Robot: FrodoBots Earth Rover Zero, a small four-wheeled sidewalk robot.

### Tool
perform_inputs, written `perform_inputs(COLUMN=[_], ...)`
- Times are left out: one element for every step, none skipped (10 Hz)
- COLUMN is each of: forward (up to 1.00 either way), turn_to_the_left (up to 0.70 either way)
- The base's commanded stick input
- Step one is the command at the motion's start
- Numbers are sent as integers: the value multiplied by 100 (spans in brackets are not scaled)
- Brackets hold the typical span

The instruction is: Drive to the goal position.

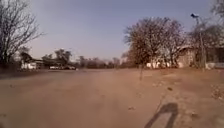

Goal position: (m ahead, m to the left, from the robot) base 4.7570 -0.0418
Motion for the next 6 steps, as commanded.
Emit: perform_inputs(forward=[70,70,70,70,70,70], turn_to_the_left=[0,0,0,0,0,0])
